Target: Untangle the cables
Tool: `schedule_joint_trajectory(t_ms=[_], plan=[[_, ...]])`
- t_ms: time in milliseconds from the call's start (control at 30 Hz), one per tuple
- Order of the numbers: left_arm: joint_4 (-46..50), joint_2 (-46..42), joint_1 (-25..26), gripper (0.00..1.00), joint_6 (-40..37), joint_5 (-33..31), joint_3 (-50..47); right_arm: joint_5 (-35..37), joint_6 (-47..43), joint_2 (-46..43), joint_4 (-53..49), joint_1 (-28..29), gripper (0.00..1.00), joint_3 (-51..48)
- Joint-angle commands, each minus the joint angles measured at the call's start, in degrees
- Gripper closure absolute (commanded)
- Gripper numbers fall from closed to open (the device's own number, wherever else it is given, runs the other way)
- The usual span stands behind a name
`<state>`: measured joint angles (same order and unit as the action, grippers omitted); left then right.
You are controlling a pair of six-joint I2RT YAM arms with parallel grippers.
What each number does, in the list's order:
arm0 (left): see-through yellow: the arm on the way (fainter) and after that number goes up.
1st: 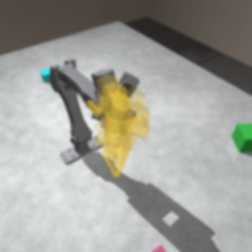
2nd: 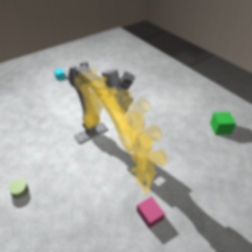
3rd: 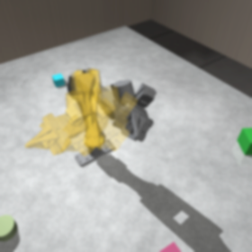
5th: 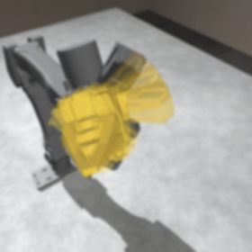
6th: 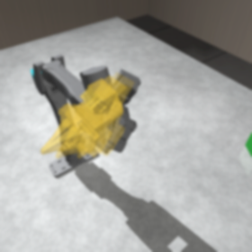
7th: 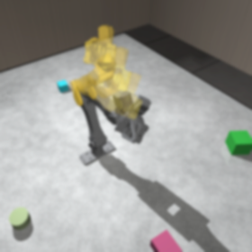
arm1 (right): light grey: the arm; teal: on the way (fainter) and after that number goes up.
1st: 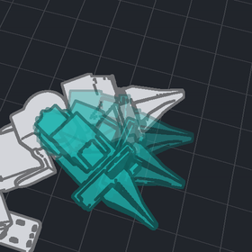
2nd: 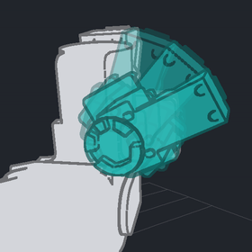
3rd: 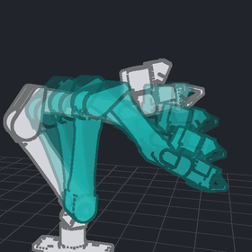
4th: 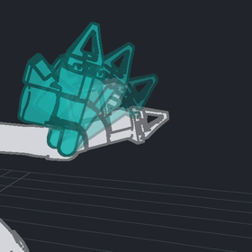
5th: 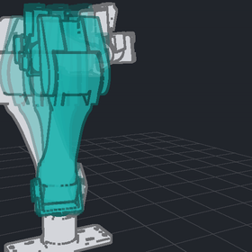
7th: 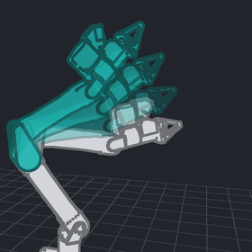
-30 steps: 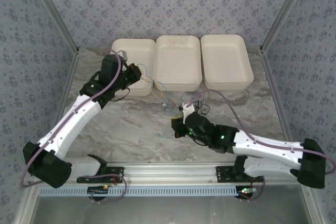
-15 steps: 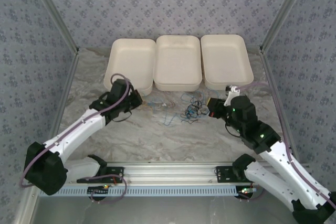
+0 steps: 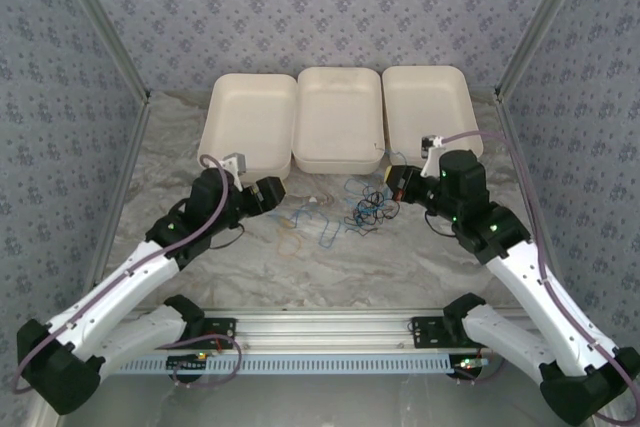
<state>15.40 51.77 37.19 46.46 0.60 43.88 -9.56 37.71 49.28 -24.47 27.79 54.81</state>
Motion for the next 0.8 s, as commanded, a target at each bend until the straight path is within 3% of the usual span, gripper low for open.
schedule_joint_trajectory(t_ms=[0,133,300,467,767], plan=[[-4.91,1.84,4.64,0.19,-4.53,5.12,3.11,-3.77,-0.67,1.20,1.49,-0.69,1.00,2.76],[-6.45,7.45,14.60,0.21,-14.74,2.72,7.55,-5.70,0.07,4.05,0.74,-0.94,1.00,5.67],[-3.86,14.44,22.63,0.20,-25.35,-7.23,12.28,-7.54,-0.38,7.34,-2.56,-1.38,1.00,9.89],[-5.98,18.22,25.42,0.15,-31.90,-15.81,13.03,-9.96,-0.90,9.80,-5.42,-1.51,1.00,12.93],[-8.53,24.17,25.86,0.13,-36.52,-21.61,15.12,-11.79,-0.58,10.73,-6.20,-1.53,1.00,15.13]])
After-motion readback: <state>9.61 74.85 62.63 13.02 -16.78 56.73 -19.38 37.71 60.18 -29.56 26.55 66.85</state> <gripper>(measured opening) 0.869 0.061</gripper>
